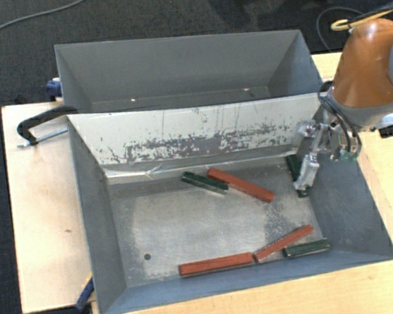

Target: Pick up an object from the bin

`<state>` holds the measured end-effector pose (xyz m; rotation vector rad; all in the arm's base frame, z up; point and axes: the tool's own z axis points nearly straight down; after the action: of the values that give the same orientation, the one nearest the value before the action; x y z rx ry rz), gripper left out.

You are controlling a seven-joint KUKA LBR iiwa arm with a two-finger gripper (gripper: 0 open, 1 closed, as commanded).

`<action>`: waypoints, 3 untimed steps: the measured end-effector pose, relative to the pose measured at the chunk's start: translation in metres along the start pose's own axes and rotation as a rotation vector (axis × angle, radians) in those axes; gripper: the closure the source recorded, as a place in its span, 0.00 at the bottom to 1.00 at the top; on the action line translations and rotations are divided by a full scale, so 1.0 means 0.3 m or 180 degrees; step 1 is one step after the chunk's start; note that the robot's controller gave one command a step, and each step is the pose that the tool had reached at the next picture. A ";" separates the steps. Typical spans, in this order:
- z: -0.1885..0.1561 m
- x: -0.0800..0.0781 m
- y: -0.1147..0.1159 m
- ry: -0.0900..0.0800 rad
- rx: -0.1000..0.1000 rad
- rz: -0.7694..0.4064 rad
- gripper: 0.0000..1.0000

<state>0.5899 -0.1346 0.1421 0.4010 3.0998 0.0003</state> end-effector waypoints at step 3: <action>0.194 0.192 0.453 0.0043 0.0006 0.2151 0.00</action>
Offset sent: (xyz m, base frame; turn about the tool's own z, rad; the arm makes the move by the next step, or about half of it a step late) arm -0.0103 0.0200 -0.0611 0.3355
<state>0.5696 0.0113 0.0832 1.4122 2.8043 0.0084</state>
